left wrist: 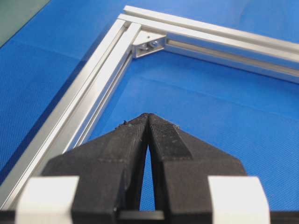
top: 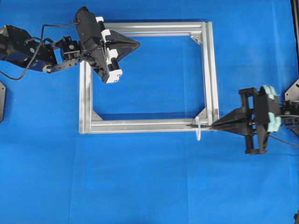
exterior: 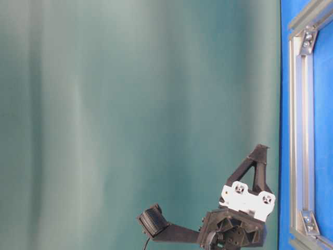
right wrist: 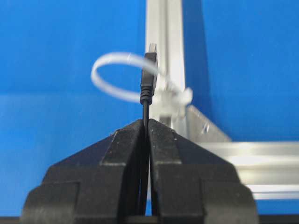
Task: Insert the wire through the string loop located on the right side.
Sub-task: 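Push the plug leftward through the white zip-tie loop with the right gripper, then move the left gripper down and right toward the plug past the loop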
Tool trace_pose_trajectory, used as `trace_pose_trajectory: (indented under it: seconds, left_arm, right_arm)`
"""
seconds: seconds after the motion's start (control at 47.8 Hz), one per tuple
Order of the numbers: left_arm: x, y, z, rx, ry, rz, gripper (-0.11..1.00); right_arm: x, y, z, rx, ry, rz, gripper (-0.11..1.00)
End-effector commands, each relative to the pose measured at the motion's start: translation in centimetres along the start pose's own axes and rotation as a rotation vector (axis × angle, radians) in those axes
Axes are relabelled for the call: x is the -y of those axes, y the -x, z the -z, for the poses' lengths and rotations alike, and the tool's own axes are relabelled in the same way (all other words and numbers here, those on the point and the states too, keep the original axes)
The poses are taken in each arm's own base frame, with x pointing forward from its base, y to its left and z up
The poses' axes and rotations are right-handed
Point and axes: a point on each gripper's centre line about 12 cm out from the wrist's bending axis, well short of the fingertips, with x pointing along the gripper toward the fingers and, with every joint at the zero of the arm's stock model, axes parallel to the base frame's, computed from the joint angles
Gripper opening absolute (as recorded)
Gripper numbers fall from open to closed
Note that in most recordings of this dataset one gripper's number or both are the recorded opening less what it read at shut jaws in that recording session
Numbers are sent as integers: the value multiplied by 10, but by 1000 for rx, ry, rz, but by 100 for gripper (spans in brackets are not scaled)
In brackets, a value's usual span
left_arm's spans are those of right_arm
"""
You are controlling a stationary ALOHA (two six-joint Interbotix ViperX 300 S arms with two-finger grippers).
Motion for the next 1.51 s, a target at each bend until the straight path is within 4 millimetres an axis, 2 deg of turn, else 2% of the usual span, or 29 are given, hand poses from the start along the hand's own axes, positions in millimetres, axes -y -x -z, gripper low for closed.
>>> trace_pose_trajectory:
  seconds: [0.0, 0.209, 0.502, 0.649, 0.774, 1.046, 1.214, 1.339, 1.486]
  left_arm:
    - [3, 1, -16, 47, -1, 8, 0]
    - [3, 1, -15, 46, -3, 10, 0]
    - [5, 2, -14, 43, -3, 16, 0]
    - [16, 3, -13, 40, 3, 43, 0]
    - [39, 6, -10, 31, -8, 102, 0]
    - [124, 33, 5, -3, -31, 333, 0]
    - [165, 52, 11, -11, -46, 454, 0]
    - [181, 60, 12, -11, -57, 499, 0]
    - [182, 61, 14, -19, -59, 502, 0]
  right_arm:
    - [-3, -11, -11, 37, -7, 3, -4]
    - [-7, -25, -13, 29, -4, 8, -4]
    - [-7, -25, -11, 24, -3, 9, -4]
    - [-7, -25, -11, 24, -3, 9, -4]
    - [-7, -25, -12, 24, -3, 11, -4]
    - [-7, -25, -12, 25, -2, 9, -4]
    - [-7, -26, -12, 26, -2, 8, -4]
    - [-7, -26, -12, 26, -3, 8, -4]
    - [-8, -26, -13, 28, -4, 8, -4]
